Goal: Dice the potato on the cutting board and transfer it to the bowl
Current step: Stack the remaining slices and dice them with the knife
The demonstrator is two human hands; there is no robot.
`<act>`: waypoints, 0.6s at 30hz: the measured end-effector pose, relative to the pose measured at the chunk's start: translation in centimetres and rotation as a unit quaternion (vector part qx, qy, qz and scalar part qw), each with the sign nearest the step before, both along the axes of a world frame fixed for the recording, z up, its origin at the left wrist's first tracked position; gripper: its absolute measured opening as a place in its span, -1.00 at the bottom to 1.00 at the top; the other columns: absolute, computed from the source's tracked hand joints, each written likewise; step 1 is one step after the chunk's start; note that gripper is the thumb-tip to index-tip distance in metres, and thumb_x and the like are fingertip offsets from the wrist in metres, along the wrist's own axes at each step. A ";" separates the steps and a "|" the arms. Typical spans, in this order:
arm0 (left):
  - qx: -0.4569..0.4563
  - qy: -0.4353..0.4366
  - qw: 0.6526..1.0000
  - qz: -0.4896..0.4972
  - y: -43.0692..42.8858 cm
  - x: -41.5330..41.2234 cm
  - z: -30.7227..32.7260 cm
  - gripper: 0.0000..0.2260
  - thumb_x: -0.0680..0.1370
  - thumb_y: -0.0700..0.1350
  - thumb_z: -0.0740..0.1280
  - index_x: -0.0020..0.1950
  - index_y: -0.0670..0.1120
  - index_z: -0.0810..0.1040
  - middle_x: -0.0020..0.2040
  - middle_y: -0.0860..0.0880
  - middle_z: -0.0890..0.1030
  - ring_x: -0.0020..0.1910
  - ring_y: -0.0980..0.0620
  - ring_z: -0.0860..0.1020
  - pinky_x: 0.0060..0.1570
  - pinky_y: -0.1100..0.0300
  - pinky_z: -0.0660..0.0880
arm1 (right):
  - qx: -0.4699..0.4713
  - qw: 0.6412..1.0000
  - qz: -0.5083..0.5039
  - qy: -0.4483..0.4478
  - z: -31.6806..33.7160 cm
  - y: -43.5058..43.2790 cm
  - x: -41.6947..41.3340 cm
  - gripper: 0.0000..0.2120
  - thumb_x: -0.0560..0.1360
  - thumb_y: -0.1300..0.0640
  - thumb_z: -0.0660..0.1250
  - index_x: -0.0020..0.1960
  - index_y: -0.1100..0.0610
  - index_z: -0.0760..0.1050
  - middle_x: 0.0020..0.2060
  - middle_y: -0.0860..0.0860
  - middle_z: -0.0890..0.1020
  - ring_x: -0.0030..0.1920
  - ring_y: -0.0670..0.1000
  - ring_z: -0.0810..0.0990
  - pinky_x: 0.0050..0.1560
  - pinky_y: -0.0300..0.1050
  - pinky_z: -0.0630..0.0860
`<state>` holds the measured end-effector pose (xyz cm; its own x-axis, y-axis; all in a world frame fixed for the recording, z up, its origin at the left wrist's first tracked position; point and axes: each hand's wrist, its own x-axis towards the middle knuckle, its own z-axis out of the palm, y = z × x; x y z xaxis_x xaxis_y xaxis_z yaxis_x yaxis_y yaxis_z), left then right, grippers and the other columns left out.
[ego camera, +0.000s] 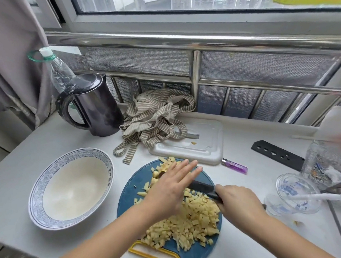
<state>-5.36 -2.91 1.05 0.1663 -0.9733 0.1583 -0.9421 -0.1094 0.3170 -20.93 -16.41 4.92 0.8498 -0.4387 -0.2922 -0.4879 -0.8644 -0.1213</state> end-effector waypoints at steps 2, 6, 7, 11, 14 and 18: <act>0.093 -0.013 0.993 -0.073 -0.1 -0.6 0.1 -0.24 0.51 -0.29 0.16 0.57 0.12 -0.16 0.55 0.17 -0.19 0.51 0.22 -0.30 0.44 0.28 -0.35 | -0.043 0.999 0.033 -0.001 0.0 0.2 0.2 -0.93 0.57 0.06 0.21 -0.05 0.00 0.32 -0.03 0.00 0.59 -0.03 0.08 0.61 -0.25 -0.10 0.25; 0.170 0.014 0.981 -0.098 -0.1 -1.0 -0.5 -0.26 0.55 -0.22 0.13 0.54 0.14 -0.26 0.55 0.18 -0.23 0.51 0.23 -0.28 0.46 0.26 -0.32 | -0.088 0.995 0.025 -0.041 -0.5 0.5 0.2 -0.93 0.53 0.07 0.33 -0.04 0.02 0.44 -0.11 -0.02 0.60 -0.11 0.04 0.65 -0.31 -0.10 0.31; 0.180 0.010 0.980 -0.080 0.0 -0.6 -0.8 -0.28 0.56 -0.20 0.12 0.54 0.14 -0.27 0.55 0.17 -0.24 0.51 0.23 -0.27 0.48 0.23 -0.30 | -0.086 0.995 0.014 -0.048 -0.8 0.5 -0.1 -0.92 0.57 0.04 0.27 -0.04 -0.01 0.37 -0.07 -0.03 0.58 -0.05 0.03 0.63 -0.26 -0.09 0.32; 0.231 -0.020 0.972 0.048 -0.1 1.6 -1.1 -0.37 0.62 -0.14 0.12 0.59 0.01 -0.16 0.59 0.02 -0.08 0.56 0.07 -0.11 0.53 0.07 -0.18 | -0.012 0.996 -0.085 -0.018 -2.8 -0.3 -2.2 -0.63 0.58 -0.26 0.12 -0.16 0.01 0.17 -0.14 -0.07 0.45 -0.04 0.03 0.53 -0.19 -0.13 0.24; 0.233 0.008 0.968 0.096 -0.7 3.3 -0.8 -0.46 0.63 -0.12 0.12 0.59 -0.05 0.03 0.56 -0.04 0.17 0.53 0.01 0.11 0.52 0.09 0.00 | 0.027 0.983 -0.172 -0.058 -4.7 -0.2 -4.1 -0.60 0.53 -0.34 0.07 -0.23 -0.04 0.18 -0.27 -0.10 0.42 -0.24 -0.01 0.41 -0.27 -0.12 0.27; 0.165 0.076 0.971 0.156 -3.5 6.9 -0.8 -0.59 0.59 -0.18 0.20 0.45 -0.08 0.35 0.40 -0.06 0.39 0.39 0.00 0.32 0.37 0.15 0.26 | 0.068 0.942 -0.280 -0.173 -8.5 0.4 -6.4 -0.68 0.58 -0.15 0.19 -0.22 0.02 0.25 -0.31 -0.05 0.43 -0.28 0.09 0.50 -0.31 -0.04 0.32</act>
<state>1.53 -6.42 0.30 0.4573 -0.8657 -0.2035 -0.7921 -0.5005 0.3494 -27.37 -16.06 -3.55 0.5508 -0.8251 -0.1260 -0.7738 -0.4483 -0.4474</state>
